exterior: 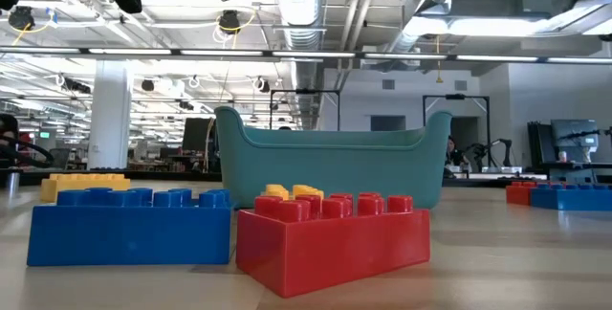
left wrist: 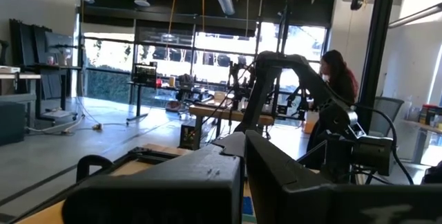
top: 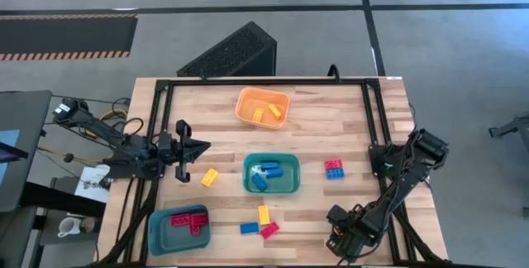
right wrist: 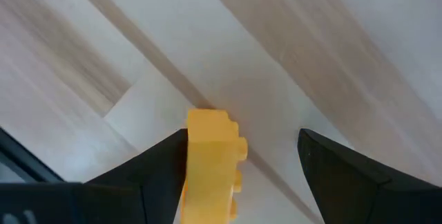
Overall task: Sort & place blocks by color
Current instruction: Put the yellow game piece into the yellow bin
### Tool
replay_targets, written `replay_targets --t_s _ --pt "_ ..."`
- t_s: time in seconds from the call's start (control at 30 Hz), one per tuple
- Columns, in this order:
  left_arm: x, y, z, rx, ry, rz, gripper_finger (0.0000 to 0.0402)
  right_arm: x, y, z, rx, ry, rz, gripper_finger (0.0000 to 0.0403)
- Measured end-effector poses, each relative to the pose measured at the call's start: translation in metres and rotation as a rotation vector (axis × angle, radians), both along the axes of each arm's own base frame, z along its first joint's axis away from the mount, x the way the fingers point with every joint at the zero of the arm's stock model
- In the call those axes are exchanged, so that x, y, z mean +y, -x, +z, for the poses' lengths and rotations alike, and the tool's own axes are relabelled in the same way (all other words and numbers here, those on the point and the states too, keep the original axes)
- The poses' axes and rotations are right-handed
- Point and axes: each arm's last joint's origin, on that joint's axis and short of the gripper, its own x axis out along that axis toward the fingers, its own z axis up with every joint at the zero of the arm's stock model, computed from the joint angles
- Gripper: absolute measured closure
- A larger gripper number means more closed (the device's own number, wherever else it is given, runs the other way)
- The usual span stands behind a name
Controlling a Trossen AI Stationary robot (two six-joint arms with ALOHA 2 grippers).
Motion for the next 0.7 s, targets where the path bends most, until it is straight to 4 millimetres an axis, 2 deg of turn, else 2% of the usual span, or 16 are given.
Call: replay_targets --t_s 0.17,0.27,0.37,0.5,0.6,0.7 --pt "0.000 0.000 0.000 -0.001 0.000 0.000 0.0400 -0.001 0.001 -0.002 -0.002 -0.005 -0.003 0.0123" --pt "0.000 0.000 0.000 -0.001 0.001 0.000 0.0400 -0.002 0.001 -0.004 -0.003 -0.006 -0.002 0.0151" --pt "0.000 0.000 0.000 -0.001 0.001 0.000 0.0400 -0.003 0.001 -0.004 0.001 0.000 0.006 0.0210" --pt "0.000 0.000 0.000 -0.001 0.002 -0.001 0.0400 -0.006 -0.007 -0.003 -0.011 -0.021 0.030 0.0315" --pt "0.000 0.000 0.000 -0.002 0.004 -0.001 0.0400 -0.010 -0.015 0.001 -0.043 -0.033 0.080 0.0322" --pt "0.000 0.000 0.000 -0.002 0.005 -0.001 0.0400 -0.024 -0.029 0.016 -0.165 0.004 0.101 0.0322"
